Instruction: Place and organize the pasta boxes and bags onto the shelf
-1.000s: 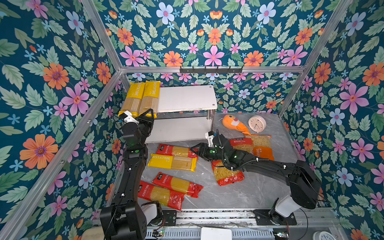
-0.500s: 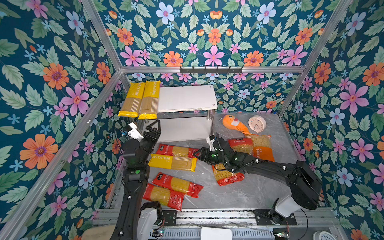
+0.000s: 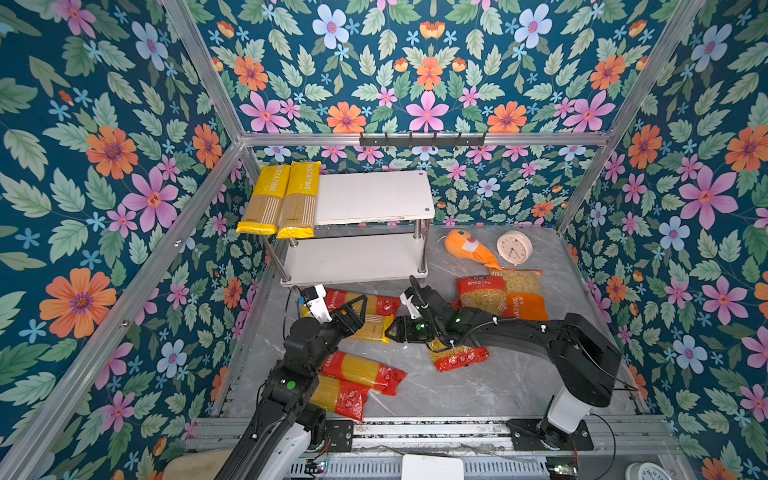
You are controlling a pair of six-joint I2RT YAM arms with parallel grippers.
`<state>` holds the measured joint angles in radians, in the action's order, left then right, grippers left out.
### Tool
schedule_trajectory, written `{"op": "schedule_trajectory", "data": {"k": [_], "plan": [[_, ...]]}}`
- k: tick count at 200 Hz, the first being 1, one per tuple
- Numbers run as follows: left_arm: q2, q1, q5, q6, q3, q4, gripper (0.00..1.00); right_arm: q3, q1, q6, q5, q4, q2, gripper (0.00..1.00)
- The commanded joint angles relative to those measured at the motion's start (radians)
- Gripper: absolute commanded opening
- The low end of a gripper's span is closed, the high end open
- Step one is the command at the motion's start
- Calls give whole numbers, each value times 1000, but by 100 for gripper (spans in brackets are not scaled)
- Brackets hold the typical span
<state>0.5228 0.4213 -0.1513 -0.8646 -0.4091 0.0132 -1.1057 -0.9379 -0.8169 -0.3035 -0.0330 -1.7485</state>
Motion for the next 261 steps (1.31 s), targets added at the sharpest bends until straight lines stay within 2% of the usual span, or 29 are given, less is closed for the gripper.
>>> {"op": "schedule_trajectory", "data": {"k": [1,39,62,82,136,167,185,205,236,261], "plan": [[-1,24,64,30,29,-11,77,-66,-13,69,-1,-102,-56,62],[6,47,113,29,105,-35,78,-156,-18,75,-17,-163,-162,64],[25,47,157,42,121,-115,79,-188,-28,79,-45,-196,-209,64],[32,47,186,51,134,-160,79,-172,-29,85,-99,-208,-203,64],[99,45,169,42,118,-188,79,-129,-26,154,-235,-220,-184,66],[93,44,182,34,103,-184,79,-146,28,198,-166,-262,-176,67],[95,36,186,38,96,-181,79,-132,88,143,-178,-215,-178,66],[113,28,144,27,112,-116,79,-96,112,27,-153,-79,-189,65],[117,24,100,-69,170,-3,79,-83,111,-150,-106,121,-253,63],[65,18,94,-153,240,74,78,-93,114,-204,-73,231,-294,60]]}}
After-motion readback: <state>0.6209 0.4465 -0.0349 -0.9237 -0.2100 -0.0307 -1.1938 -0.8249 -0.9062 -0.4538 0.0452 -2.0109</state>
